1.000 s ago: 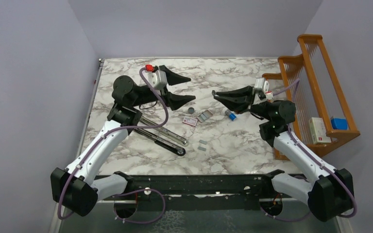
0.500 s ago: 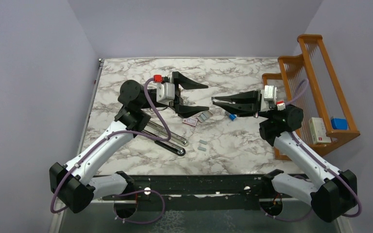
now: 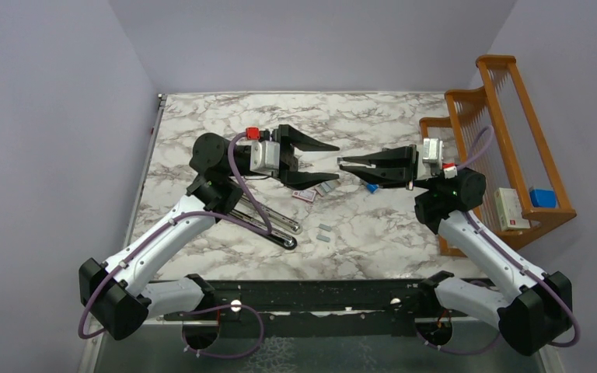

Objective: Load the staples into the stapler
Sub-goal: Pick up the staple from the center of the board.

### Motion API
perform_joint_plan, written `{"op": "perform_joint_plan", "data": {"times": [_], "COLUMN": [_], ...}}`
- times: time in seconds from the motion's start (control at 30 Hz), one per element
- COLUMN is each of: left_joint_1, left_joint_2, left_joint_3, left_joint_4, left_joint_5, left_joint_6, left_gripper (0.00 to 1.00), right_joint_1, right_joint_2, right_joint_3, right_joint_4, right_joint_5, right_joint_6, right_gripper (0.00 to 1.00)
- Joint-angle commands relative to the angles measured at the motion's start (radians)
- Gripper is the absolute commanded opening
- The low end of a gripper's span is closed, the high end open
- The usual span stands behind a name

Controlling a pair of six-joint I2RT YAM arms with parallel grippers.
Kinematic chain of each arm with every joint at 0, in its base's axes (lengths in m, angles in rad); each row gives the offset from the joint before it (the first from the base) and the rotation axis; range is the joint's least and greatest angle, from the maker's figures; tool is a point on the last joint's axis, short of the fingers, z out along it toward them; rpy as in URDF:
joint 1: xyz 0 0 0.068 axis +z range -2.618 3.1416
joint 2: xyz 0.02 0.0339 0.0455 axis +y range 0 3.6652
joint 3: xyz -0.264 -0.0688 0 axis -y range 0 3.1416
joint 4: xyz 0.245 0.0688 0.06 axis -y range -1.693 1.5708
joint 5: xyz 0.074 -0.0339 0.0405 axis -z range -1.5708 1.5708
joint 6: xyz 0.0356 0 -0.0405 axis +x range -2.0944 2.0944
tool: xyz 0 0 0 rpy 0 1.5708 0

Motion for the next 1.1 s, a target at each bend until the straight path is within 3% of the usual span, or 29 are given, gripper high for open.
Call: {"op": "perform_joint_plan", "data": {"times": [0.0,1.07], "left_joint_1": [-0.011,-0.017], "left_joint_2": [0.004,0.002], "left_joint_3": [0.022,0.018], "left_joint_4": [0.044,0.052], "left_joint_5": [0.036,0.056], "left_joint_6": [-0.007,0.005], "left_gripper": [0.53,0.3], "right_joint_1": [0.012,0.029], "right_joint_2": [-0.002,0.01], "right_joint_3": [0.035,0.053], "right_joint_4": [0.027,0.022], "right_joint_5": [-0.024,-0.02], "right_joint_6": [0.005,0.005], "right_gripper": [0.17,0.17]}}
